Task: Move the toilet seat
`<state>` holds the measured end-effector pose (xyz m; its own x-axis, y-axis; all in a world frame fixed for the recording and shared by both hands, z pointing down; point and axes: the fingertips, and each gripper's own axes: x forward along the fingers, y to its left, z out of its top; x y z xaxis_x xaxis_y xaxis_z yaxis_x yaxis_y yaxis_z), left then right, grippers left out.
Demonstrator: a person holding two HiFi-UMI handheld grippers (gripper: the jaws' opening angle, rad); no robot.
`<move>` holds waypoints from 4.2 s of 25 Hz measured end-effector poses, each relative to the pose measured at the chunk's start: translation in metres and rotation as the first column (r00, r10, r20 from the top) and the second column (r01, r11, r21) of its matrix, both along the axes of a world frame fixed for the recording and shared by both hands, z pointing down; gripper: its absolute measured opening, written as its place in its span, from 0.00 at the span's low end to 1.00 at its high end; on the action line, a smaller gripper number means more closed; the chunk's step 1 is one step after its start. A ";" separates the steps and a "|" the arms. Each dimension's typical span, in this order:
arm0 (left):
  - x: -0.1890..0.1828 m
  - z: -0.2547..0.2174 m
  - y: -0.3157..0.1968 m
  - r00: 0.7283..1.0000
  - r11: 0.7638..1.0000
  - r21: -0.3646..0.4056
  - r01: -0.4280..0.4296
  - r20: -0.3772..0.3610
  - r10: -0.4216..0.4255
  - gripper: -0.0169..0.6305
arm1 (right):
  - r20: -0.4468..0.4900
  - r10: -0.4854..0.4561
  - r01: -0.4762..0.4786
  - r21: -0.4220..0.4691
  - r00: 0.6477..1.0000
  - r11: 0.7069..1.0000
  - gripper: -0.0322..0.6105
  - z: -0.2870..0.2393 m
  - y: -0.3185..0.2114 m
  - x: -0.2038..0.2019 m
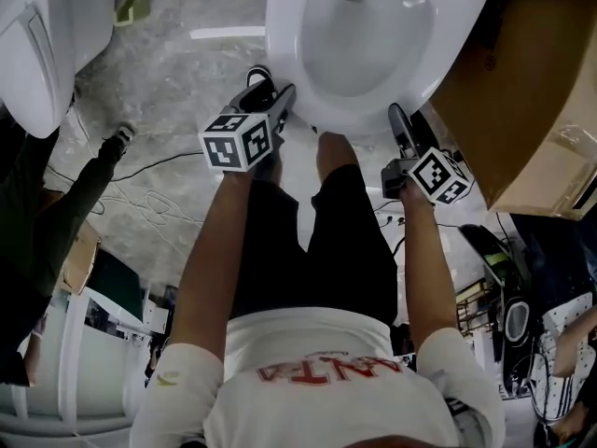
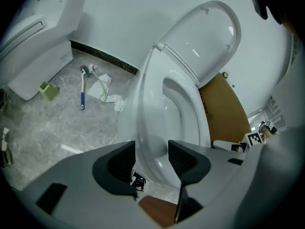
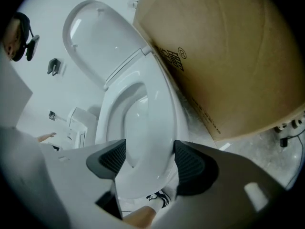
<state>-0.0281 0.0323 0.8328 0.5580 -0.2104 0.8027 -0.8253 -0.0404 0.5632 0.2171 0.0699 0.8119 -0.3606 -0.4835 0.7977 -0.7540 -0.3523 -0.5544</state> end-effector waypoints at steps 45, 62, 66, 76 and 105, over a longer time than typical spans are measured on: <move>0.026 -0.162 -0.028 0.927 0.988 0.059 0.144 -0.357 -0.114 0.36 | 0.236 0.184 -0.231 0.189 0.954 0.954 0.36 -0.149 -0.005 -0.003; 0.039 -0.231 -0.068 0.871 0.982 0.000 0.186 -0.464 -0.165 0.36 | 0.308 0.256 -0.324 0.192 0.916 0.927 0.38 -0.217 -0.051 0.010; 0.043 -0.249 -0.085 0.852 0.977 0.001 0.215 -0.488 -0.187 0.37 | 0.349 0.254 -0.343 0.220 0.902 0.913 0.40 -0.234 -0.068 0.014; 0.048 -0.288 -0.121 0.766 0.955 0.002 0.296 -0.598 -0.236 0.38 | 0.424 0.224 -0.350 0.246 0.878 0.904 0.43 -0.270 -0.106 0.022; 0.082 -0.380 -0.286 0.594 0.915 0.037 0.401 -0.772 -0.228 0.40 | 0.575 0.223 -0.504 0.392 0.787 0.770 0.41 -0.355 -0.267 0.070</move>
